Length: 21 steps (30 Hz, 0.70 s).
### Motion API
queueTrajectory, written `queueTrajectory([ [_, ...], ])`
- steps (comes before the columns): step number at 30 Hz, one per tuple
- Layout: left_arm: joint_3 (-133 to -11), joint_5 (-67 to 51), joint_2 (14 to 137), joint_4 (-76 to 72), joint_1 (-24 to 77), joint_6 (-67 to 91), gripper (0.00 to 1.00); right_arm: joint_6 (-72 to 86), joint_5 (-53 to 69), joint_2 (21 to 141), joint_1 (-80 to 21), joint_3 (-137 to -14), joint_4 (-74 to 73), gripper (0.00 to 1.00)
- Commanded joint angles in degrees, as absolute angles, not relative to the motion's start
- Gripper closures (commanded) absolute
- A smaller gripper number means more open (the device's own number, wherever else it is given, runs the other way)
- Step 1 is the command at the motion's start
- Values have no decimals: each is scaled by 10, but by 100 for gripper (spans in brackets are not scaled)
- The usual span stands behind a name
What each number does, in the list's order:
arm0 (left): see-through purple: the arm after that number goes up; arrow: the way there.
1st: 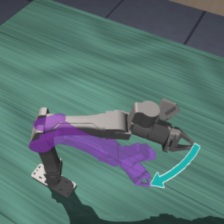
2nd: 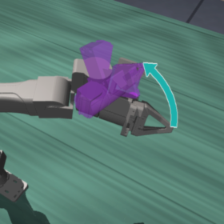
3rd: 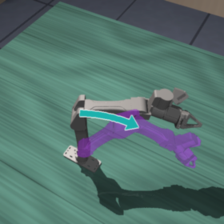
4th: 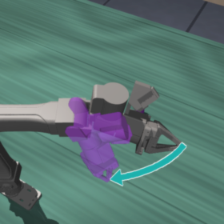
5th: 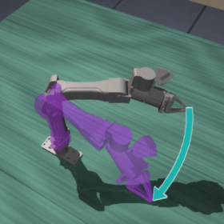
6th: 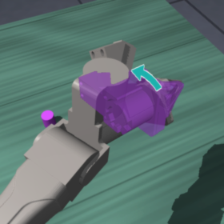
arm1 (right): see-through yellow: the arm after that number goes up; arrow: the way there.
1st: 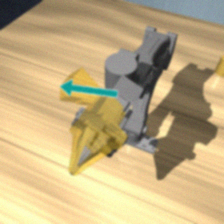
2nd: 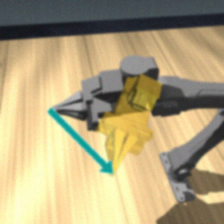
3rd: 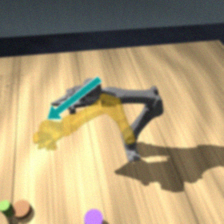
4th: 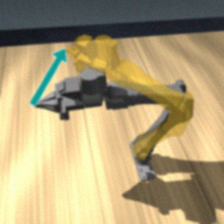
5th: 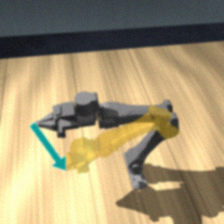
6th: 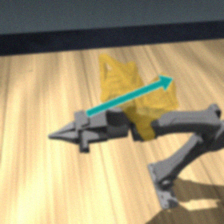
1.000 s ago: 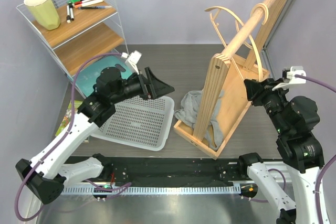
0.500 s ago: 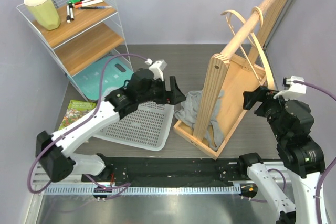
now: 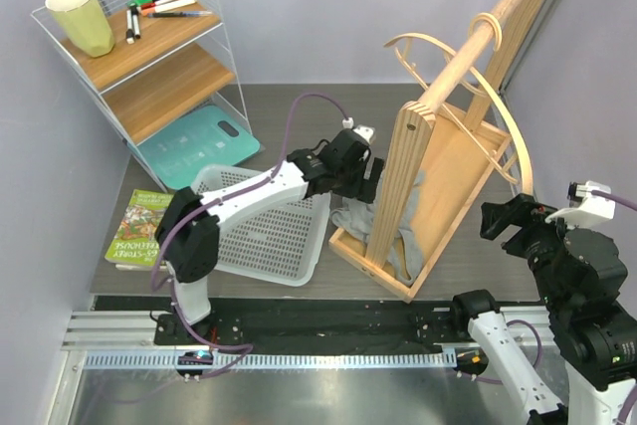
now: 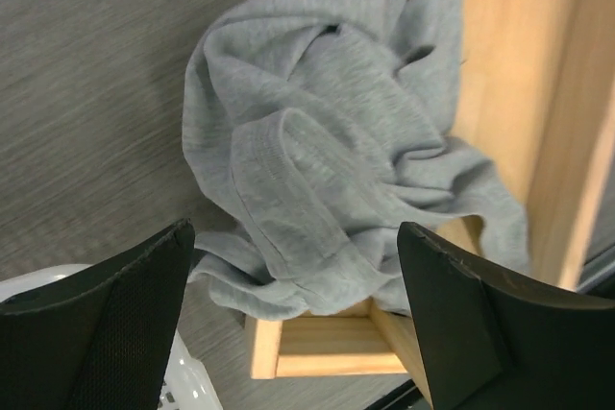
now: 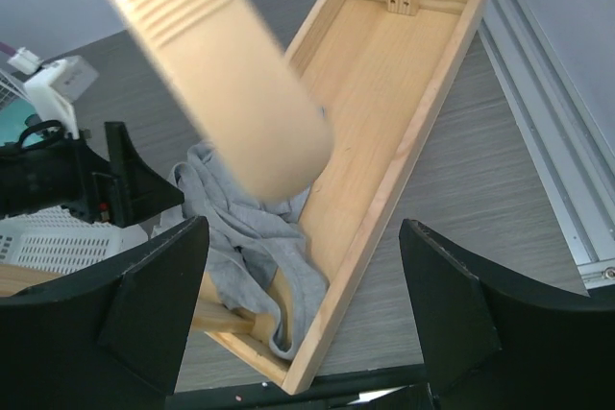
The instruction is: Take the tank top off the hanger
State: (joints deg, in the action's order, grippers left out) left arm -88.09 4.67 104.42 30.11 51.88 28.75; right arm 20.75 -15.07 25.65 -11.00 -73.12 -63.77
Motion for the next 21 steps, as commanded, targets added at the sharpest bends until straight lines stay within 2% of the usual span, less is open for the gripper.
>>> queueTrajectory([
  [1, -884, 42, 1063, 318, 520, 256, 15, 209, -130, 254, -108, -749, -660, 15],
  [5, -838, 26, 1056, 277, 522, 263, 17, 215, -104, 243, -107, -747, -664, 15],
  [9, -810, 16, 1058, 259, 526, 274, 25, 221, -91, 232, -108, -727, -659, 15],
  [16, -807, 29, 1058, 263, 531, 275, 54, 228, -76, 223, -107, -709, -652, 15],
  [21, -804, 32, 1041, 264, 538, 274, 68, 228, -82, 217, -108, -704, -653, 15],
])
